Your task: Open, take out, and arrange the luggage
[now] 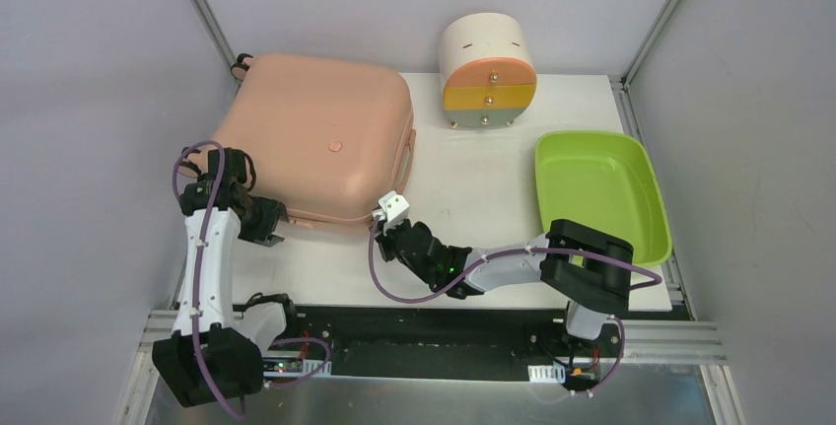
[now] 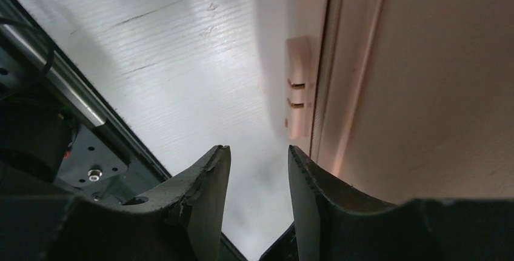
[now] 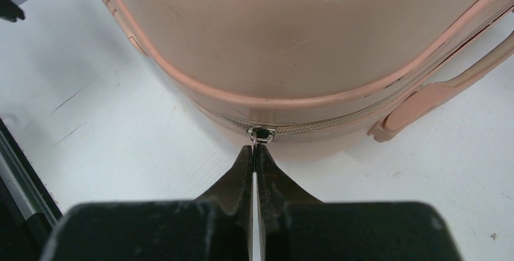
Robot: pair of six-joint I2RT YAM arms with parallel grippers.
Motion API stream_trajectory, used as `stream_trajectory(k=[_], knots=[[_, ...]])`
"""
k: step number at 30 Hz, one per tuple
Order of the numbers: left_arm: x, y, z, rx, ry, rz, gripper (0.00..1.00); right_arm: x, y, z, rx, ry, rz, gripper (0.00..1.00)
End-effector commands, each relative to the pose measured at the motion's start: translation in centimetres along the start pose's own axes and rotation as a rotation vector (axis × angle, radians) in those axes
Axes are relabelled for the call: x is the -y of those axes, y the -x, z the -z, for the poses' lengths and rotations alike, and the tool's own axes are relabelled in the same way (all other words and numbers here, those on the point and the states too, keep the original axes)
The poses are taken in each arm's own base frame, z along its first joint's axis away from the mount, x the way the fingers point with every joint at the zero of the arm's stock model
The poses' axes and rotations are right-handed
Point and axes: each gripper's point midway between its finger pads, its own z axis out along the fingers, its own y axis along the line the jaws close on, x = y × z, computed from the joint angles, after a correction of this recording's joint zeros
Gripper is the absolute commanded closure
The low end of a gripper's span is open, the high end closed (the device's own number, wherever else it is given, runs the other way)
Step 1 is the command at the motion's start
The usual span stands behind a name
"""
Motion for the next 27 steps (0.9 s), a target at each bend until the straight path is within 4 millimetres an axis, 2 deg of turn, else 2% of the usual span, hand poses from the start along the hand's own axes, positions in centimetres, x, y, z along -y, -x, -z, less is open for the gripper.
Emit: stream_trajectory(k=[1,10,16,20,25,27], knots=[[2.3,1.0,-0.4,0.027,-0.056,0.008,0.57,-2.8,4.5,0.3,0.123,0.09,-0.056,1.0],[5.2,1.0,-2.5,0.029,-0.176,0.038,0.55,-3.1,3.8,0.0,0.104,0.11,-0.062,1.0],[7.2,1.6,-2.7,0.065,-0.298,0.033,0.46,-3.4,3.2,-0.3,0.089,0.117,-0.063,1.0],[8.1,1.6,-1.8,0.073,-0.376,0.024,0.41,-3.5,3.0,-0.4,0.085,0.123,-0.062,1.0],[8.9,1.8,-0.3,0.093,-0.452,0.018,0.4,-3.7,2.9,-0.4,0.082,0.131,-0.068,1.0],[8.6,1.6,-0.6,0.086,-0.445,0.027,0.4,-3.7,2.8,-0.4,0.081,0.131,-0.072,1.0]])
